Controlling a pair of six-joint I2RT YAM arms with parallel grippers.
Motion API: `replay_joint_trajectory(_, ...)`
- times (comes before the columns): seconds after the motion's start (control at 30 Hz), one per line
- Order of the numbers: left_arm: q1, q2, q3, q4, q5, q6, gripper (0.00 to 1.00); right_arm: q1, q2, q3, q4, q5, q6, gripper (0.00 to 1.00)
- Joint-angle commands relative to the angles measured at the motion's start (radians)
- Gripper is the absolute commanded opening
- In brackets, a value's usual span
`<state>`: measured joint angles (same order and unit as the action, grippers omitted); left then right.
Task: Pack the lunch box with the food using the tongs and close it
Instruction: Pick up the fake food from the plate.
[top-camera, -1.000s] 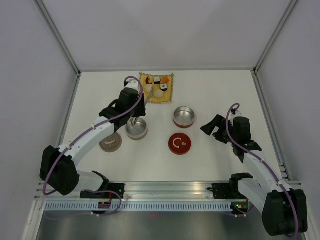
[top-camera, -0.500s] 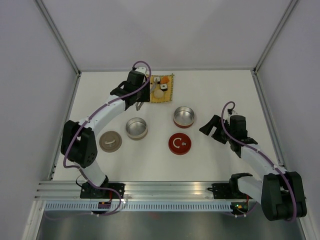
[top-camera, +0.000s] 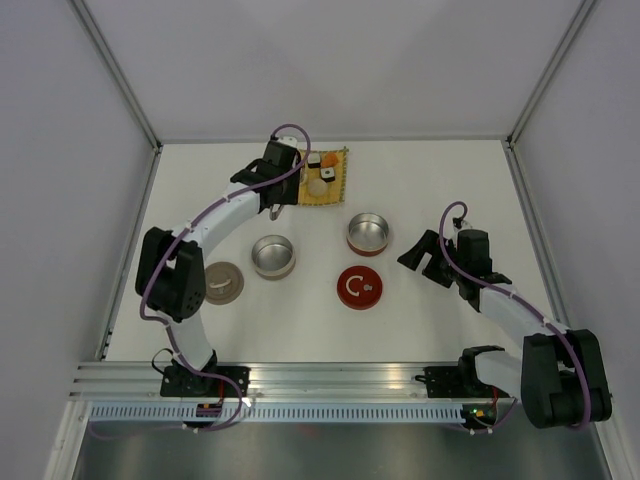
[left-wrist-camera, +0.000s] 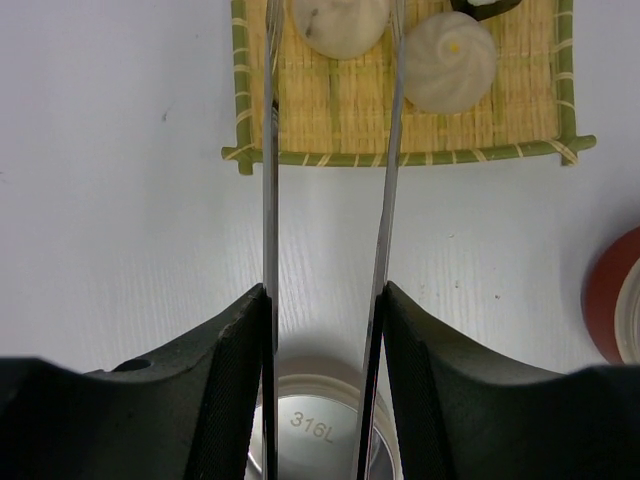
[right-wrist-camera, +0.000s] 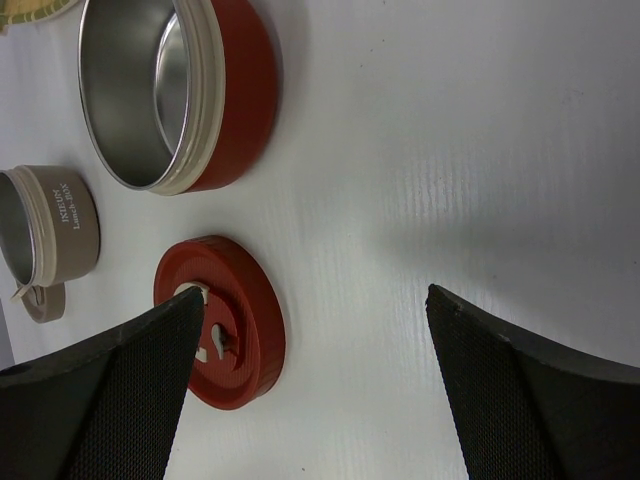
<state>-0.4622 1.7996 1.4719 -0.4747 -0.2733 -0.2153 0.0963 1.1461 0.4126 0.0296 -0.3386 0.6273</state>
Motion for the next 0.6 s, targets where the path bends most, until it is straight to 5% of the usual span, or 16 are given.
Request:
replay_joint_trajectory(0.0,-0.001,0.036,0.057,0.008,-0.023,0.037,0.55,0.005,0.004,0.040,0.046,-0.002,-0.015,0.98)
replay_joint_trajectory(0.57,-0.001,0.130,0.137,-0.001,-0.047,0.054,0.61,0.005,0.038,0.043,0.056,-0.007,-0.024,0.98)
